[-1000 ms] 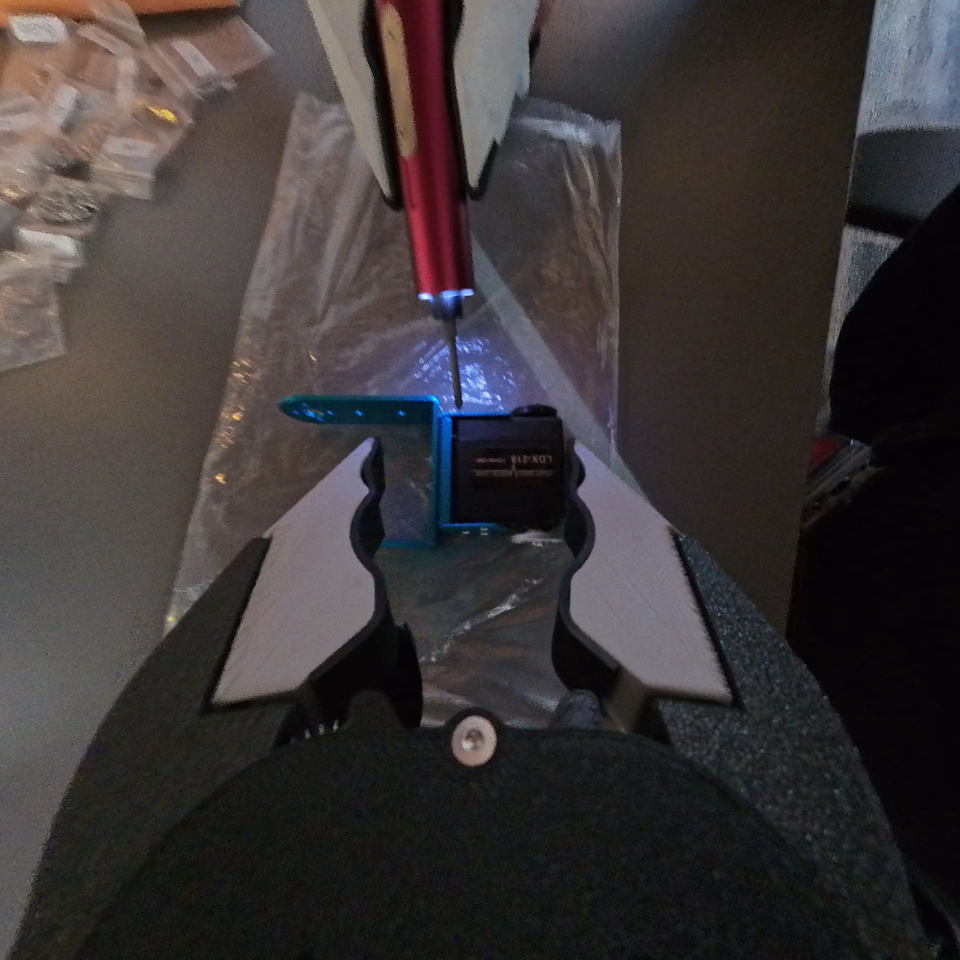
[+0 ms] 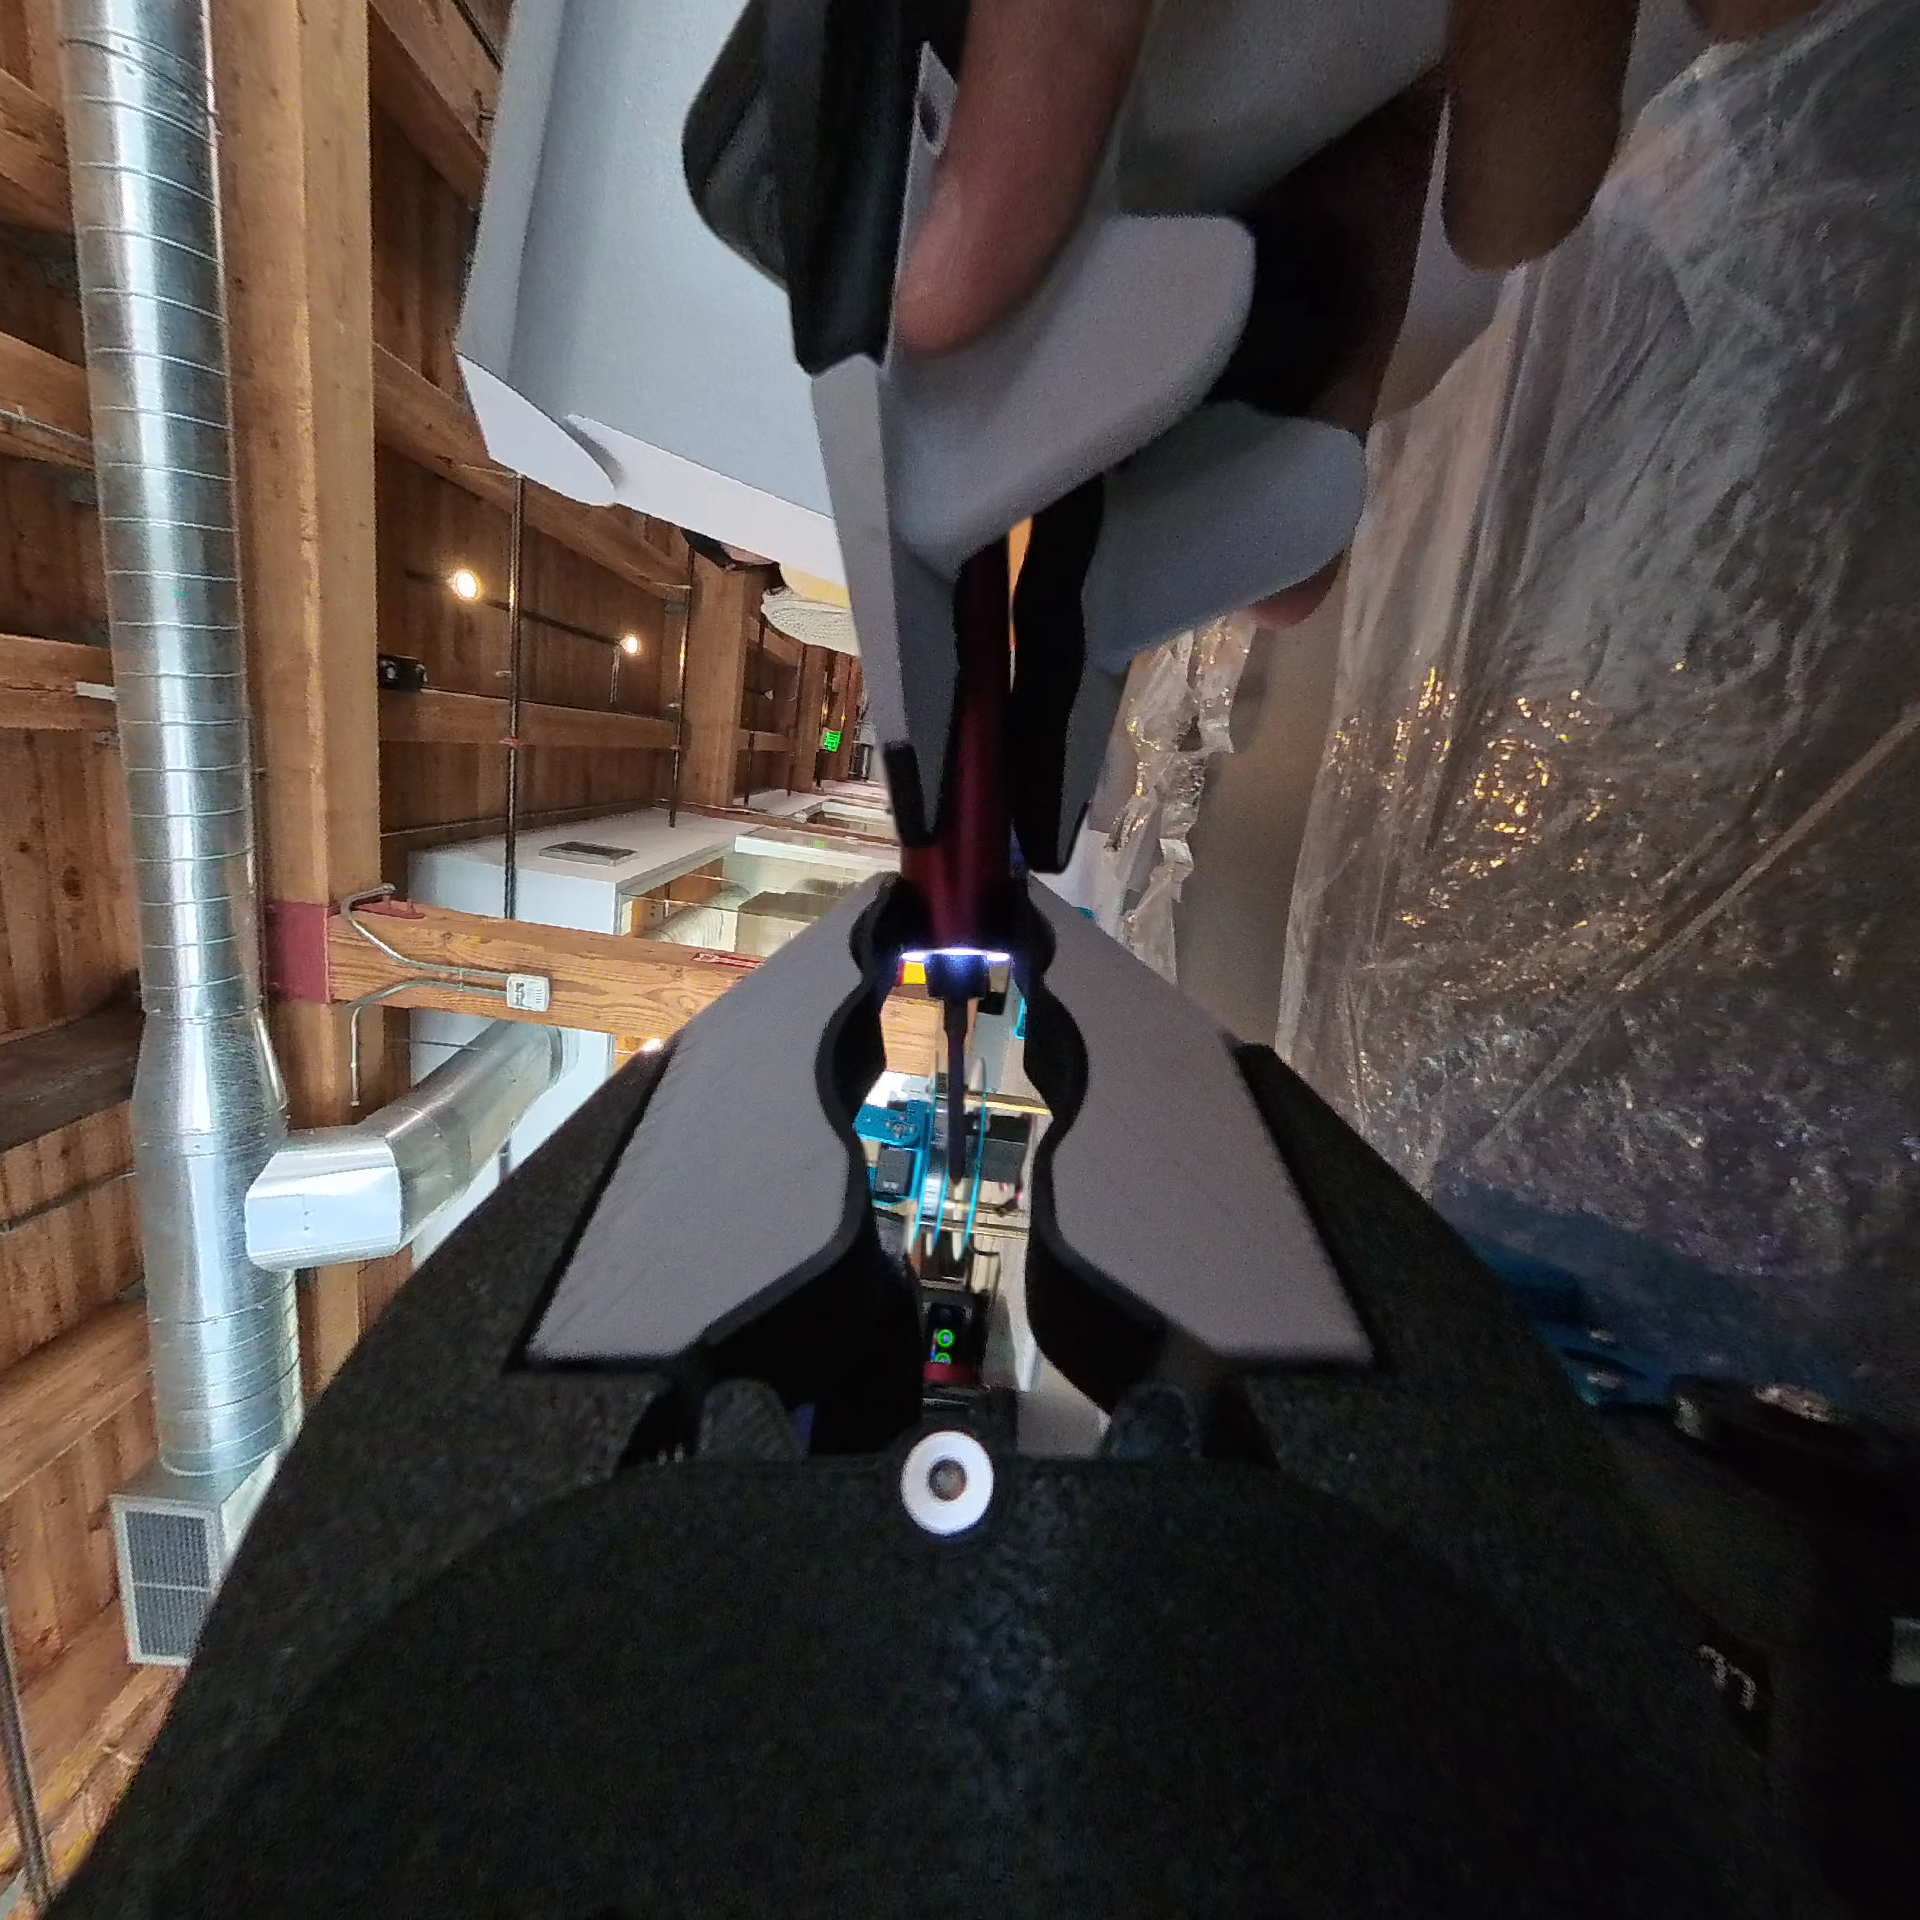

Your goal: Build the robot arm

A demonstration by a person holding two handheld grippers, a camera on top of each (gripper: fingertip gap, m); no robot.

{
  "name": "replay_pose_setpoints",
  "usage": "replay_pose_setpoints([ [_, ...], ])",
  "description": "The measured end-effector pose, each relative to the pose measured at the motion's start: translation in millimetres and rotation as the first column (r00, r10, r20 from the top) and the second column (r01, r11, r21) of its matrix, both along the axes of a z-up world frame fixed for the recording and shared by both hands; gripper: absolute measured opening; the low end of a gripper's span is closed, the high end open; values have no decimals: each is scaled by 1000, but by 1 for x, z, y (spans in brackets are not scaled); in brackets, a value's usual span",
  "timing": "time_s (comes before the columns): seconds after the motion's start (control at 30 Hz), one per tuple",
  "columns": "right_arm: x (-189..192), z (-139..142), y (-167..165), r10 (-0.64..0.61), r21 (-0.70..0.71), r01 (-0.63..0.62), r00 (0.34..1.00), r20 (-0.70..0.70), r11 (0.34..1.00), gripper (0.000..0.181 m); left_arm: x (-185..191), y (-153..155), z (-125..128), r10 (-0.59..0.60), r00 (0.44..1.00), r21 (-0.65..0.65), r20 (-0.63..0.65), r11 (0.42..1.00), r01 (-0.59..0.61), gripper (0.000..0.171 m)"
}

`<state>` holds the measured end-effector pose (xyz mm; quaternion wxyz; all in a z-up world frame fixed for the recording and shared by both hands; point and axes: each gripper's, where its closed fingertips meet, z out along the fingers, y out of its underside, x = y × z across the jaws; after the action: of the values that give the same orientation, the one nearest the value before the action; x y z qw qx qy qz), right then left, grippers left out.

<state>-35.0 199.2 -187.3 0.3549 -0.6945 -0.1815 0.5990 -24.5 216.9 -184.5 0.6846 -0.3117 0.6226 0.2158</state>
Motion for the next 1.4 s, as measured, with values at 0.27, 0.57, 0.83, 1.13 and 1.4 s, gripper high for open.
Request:
replay_pose_setpoints([
  [0.27, 3, 15, -1, -20, 109, 22, 1000, -15, 994, 25, 1, -8, 11, -25, 998, 37, 61, 999, 23, 18],
  [0.57, 2, 24, -7, -72, 333, 33, 992, 105, 942, 23, 2, -14, 22, -66, 990, 37, 128, 997, 61, 19],
  [0.83, -10, 22, -21, -74, 485, -60, 965, 253, 872, 24, 1, -17, 20, -116, 985, 29, 128, 993, 113, 21],
  [1.13, 11, 9, -17, -130, 538, -114, 909, 395, 835, 23, -63, -3, -27, 17, 991, -767, 136, 635, 94, 53],
  [1.4, 20, 1, -15, -103, 495, -125, 907, 408, 860, 23, -75, -54, -89, -189, 981, -971, -50, 239, -3, 81],
])
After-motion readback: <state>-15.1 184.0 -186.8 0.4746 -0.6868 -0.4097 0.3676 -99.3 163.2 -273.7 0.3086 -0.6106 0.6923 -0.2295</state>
